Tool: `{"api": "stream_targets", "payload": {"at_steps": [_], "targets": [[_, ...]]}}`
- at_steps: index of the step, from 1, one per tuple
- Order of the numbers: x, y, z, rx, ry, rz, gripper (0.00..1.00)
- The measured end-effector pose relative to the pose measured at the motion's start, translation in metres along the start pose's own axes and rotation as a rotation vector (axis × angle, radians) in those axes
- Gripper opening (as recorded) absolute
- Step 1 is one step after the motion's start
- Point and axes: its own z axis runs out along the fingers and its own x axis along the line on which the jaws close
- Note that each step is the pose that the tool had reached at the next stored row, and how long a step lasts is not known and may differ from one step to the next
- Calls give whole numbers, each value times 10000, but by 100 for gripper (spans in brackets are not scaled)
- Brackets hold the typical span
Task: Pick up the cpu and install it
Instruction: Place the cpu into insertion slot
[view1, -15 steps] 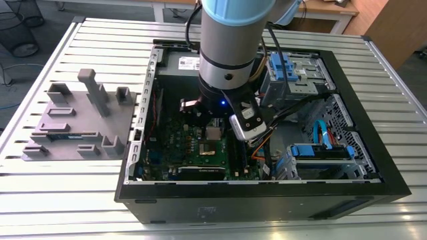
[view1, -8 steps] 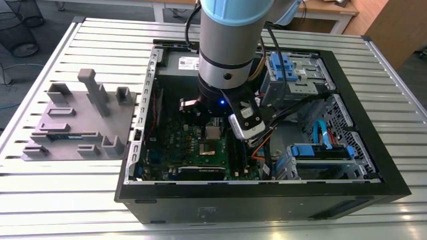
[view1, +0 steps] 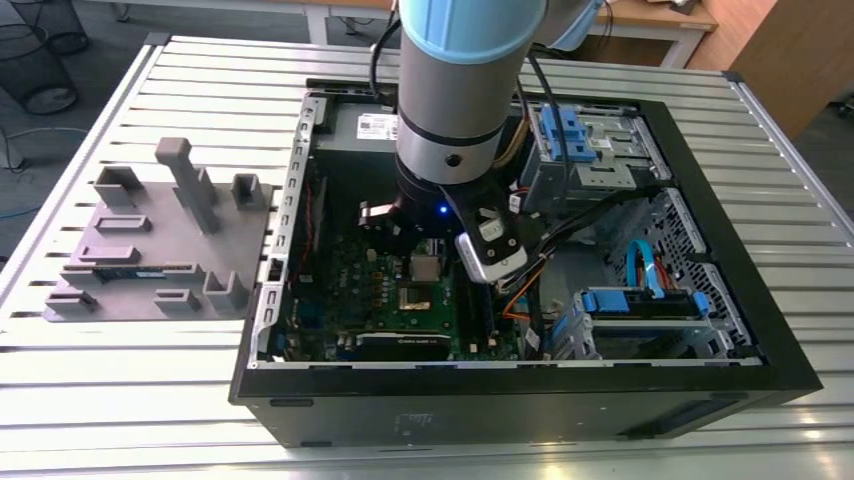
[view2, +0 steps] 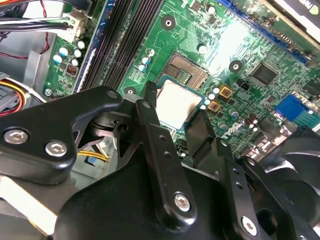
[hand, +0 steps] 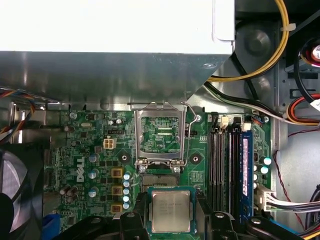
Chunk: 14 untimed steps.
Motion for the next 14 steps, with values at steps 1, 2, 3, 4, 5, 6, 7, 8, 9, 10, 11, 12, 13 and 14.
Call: {"api": "stream_targets", "payload": {"at_steps": [1,2,3,4,5,6,7,8,9,10,11,12,13,14], "targets": [[0,0,5,-1,-3,-18,47],[1,1,12,-4,-6,-42,47],[1,1,18,-4,-8,-73,47],[1,2,25,-4,-11,-107,47],[1,3,30,-5,-13,-138,47],[4,3,35,-4,-14,-148,47],[7,3,39,-4,-15,-155,47],[12,2,42,-2,-16,-159,47],[15,2,43,-2,-15,-160,47],[15,3,43,-2,-15,-161,47],[15,3,44,-3,-16,-161,47],[15,3,45,-4,-17,-161,47],[16,3,45,-4,-17,-161,47],[16,3,45,-4,-17,-160,47]]}}
